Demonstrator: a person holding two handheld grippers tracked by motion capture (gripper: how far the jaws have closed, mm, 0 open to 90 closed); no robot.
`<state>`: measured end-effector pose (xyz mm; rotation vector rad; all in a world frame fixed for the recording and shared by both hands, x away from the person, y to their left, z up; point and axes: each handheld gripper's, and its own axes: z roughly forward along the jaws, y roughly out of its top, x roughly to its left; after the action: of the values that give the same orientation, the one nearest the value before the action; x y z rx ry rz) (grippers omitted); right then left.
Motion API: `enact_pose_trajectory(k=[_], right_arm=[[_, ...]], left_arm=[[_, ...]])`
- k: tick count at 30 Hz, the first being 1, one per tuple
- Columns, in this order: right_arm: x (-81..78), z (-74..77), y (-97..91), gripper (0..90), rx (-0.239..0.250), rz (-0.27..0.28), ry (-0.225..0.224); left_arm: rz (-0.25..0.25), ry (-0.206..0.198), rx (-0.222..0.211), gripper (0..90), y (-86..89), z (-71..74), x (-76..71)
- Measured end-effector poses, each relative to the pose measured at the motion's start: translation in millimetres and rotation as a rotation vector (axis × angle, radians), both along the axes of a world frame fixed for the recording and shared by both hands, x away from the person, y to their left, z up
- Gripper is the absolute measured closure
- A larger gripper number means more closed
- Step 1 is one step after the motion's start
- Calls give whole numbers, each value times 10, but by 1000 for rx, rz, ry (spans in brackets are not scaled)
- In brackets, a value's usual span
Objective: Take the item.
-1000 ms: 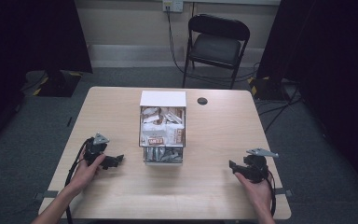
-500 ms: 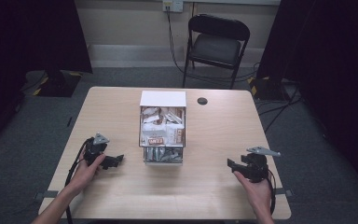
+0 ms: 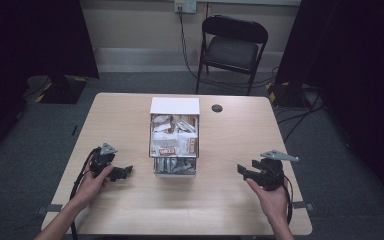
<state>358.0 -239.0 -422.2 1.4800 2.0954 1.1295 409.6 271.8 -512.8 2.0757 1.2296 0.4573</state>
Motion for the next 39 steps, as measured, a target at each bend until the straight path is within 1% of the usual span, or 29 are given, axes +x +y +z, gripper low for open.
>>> enact_pose_trajectory(k=[2,4,5,7,8,13,15,19,22,25,28,31,35,36,39], right_arm=[[19,32,43,347,2,17,-5],[39,62,93,335,-13,29,-9],[51,85,116,335,-12,35,-11],[82,136,138,337,13,40,-11],[102,179,151,339,26,43,-20],[181,347,198,344,39,47,-57],[207,423,225,343,35,51,-73],[238,545,297,342,17,78,-97],[253,631,318,343,34,88,-113],[279,711,315,343,56,95,-118],[310,775,323,345,66,101,-122],[331,842,336,354,74,109,-137],[341,926,382,352,121,141,-147],[337,954,411,352,115,150,-155],[330,1019,476,359,118,172,-171]], left_arm=[[0,0,0,0,0,0,0],[0,0,0,0,0,0,0],[-1,1,0,0,1,1,0],[-1,1,0,0,0,1,0],[0,0,0,0,0,0,0],[0,1,0,0,0,1,0],[1,0,0,0,-1,0,-1],[1,1,0,0,0,1,-1],[2,0,0,0,-1,0,-1],[1,1,-1,0,0,0,-1],[1,0,-1,0,0,0,0],[1,1,0,0,0,1,-1],[1,1,0,0,0,1,-1],[2,0,0,0,-1,0,-1],[1,1,0,0,0,1,-1]])
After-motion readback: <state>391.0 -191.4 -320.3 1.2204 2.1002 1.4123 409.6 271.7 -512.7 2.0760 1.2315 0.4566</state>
